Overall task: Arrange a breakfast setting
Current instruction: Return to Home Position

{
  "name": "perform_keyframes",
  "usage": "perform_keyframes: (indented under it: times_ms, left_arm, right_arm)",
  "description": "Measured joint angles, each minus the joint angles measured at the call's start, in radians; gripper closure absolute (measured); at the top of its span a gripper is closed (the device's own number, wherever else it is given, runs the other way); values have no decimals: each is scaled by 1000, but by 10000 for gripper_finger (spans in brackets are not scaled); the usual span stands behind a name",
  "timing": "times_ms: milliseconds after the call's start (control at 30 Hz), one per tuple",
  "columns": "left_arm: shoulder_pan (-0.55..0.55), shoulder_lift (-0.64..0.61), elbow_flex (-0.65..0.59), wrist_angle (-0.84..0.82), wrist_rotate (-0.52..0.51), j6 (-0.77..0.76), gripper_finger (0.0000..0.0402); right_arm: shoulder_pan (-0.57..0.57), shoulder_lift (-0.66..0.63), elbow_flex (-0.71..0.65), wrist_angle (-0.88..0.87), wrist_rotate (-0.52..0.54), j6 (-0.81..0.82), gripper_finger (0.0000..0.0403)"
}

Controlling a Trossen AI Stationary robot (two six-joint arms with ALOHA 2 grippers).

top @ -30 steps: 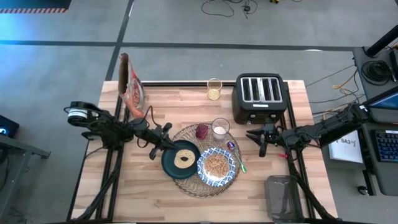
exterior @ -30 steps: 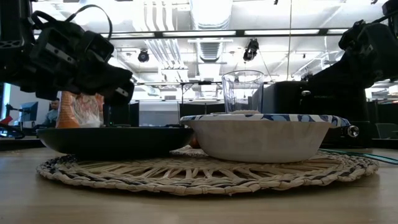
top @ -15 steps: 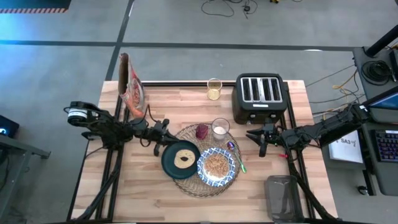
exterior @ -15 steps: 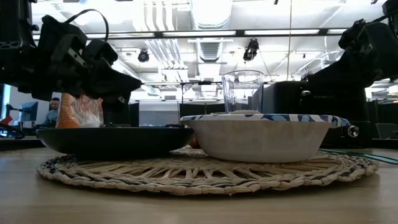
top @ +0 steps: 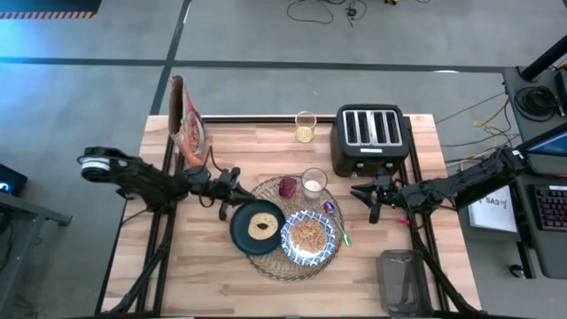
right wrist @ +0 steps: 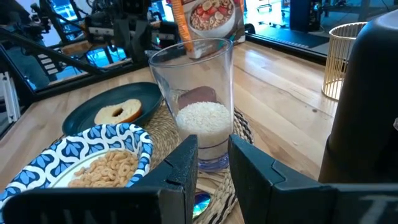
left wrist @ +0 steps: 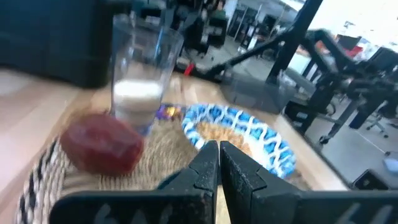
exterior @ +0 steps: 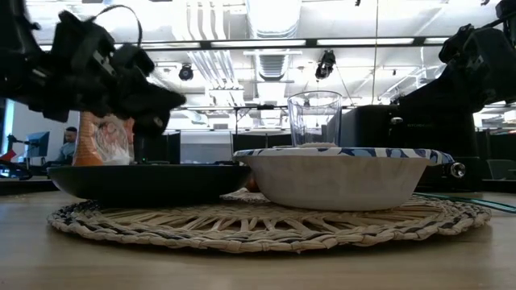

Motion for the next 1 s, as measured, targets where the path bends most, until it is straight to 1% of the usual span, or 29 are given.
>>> perform_keyframes:
  times_ms: [133, 300, 333, 400, 533, 633, 767, 1000]
  left_arm:
    - [0, -146, -1, -84, 0, 1, 402]
    - [0, -302, -4, -100, 3, 1, 402]
    - [1, -340, -4, -119, 21, 2, 402]
    - [1, -423, -10, -176, 41, 40, 402]
    - [-2, -555, -16, -250, 43, 154, 402]
    - [-2, -644, -17, -323, 41, 192, 402]
    - [-2, -760, -18, -444, 1, 197, 402]
    - [-2, -918, -19, -605, -120, 197, 402]
  right_arm:
    - [0, 0, 0, 0, 0, 0, 323]
    - [0, 0, 1, 0, 0, 0, 323]
    - [0, 0, 1, 0, 0, 0, 323]
    - [0, 0, 2, 0, 0, 0, 323]
    - [0, 0, 2, 0, 0, 0, 323]
    - [0, 0, 2, 0, 0, 0, 323]
    - [0, 0, 2, 0, 0, 0, 323]
    - [0, 0, 2, 0, 0, 0, 323]
